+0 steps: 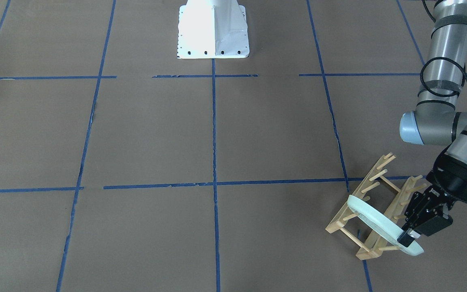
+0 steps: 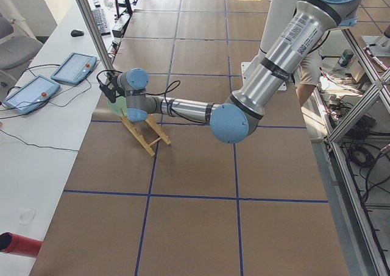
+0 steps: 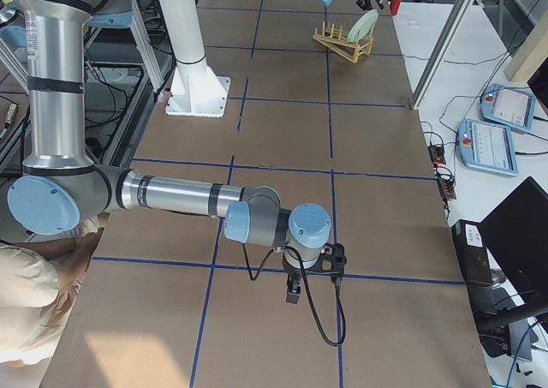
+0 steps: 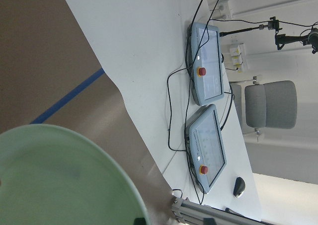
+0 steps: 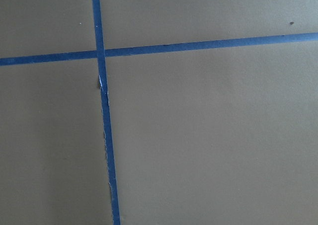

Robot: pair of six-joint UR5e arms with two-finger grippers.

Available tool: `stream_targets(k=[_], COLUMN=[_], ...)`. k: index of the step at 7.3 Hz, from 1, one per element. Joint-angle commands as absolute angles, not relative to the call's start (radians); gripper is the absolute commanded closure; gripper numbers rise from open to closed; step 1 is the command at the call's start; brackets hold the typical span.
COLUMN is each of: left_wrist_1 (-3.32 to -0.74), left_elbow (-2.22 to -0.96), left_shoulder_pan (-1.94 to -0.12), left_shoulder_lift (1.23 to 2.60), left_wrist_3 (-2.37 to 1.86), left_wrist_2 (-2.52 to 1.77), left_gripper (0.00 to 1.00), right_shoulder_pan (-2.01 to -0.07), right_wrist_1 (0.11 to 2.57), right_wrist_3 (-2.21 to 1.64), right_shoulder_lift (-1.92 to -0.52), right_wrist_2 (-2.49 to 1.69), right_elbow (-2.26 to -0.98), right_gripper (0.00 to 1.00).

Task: Place plate on table
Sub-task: 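Close the left gripper on the plate rim and lift it out of the rack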

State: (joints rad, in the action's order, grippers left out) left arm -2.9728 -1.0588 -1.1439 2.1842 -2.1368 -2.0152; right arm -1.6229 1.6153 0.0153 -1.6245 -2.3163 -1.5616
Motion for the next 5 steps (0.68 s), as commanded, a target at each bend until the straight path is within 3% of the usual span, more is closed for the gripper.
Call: stream_targets(k=[1,3,5], left_wrist_1=[-2.970,-2.859,-2.537], left_elbow=[-1.138,-1.283,-1.466], left_shoulder_pan=[-1.149,-1.170,-1.160], left_shoulder_lift=[2.177,2.174,2.196], left_wrist_3=[-2.149,-2.203,-2.195], left_wrist_2=[-2.022,-2.089,-2.103], left_gripper=[1.00,1.00,1.00], right_shoulder_pan=[-1.623,-1.623,-1.623], right_wrist_1=[1.615,1.615,1.615], right_wrist_3=[0.015,0.015,0.015], right_shoulder_lift=[-1.624,-1.624,-1.624], right_wrist_2=[-2.316,-2.316,-2.316], right_elbow=[-1.562,-1.562,-1.562], right_gripper=[0.00,0.00,0.00])
